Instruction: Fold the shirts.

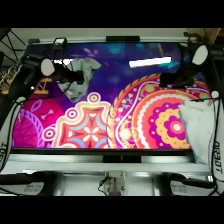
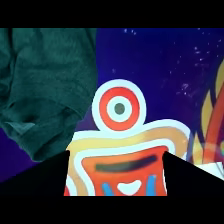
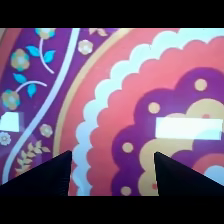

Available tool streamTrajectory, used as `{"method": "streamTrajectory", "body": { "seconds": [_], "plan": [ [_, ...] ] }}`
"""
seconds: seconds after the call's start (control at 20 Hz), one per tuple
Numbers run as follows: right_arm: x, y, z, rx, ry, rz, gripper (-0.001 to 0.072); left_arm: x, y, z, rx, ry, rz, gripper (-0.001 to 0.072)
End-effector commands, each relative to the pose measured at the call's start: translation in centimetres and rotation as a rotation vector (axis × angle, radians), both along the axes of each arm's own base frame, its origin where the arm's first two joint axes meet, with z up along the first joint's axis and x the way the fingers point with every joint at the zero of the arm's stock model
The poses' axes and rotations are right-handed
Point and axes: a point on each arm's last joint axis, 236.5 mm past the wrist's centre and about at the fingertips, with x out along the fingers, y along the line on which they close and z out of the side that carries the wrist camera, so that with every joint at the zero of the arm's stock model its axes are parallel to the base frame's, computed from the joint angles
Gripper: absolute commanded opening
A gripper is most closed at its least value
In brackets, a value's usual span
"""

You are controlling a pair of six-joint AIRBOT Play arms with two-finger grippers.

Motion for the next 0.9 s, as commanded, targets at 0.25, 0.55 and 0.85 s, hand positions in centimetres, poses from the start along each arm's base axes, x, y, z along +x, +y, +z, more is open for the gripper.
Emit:
{"method": "streamTrajectory", "body": {
  "seconds": [0.25, 0.55, 0.85],
  "plan": [
    [1.5, 0.1, 0.6, 0.001, -0.067, 0.009, 0.0633, 7.1, -3.1, 4.6, -0.167, -0.351, 0.003, 0.0673],
    [1.9, 0.2, 0.8, 0.006, -0.088, 0.004, 0.0633, 9.0, 4.1, -0.7, -0.246, -0.159, 0.268, 0.0671],
    [2.1, 0.4, 0.3, 0.018, -0.077, -0.003, 0.0633, 5.2, 10.6, -11.8, -0.244, 0.268, 0.376, 0.0671]
  ]
}}
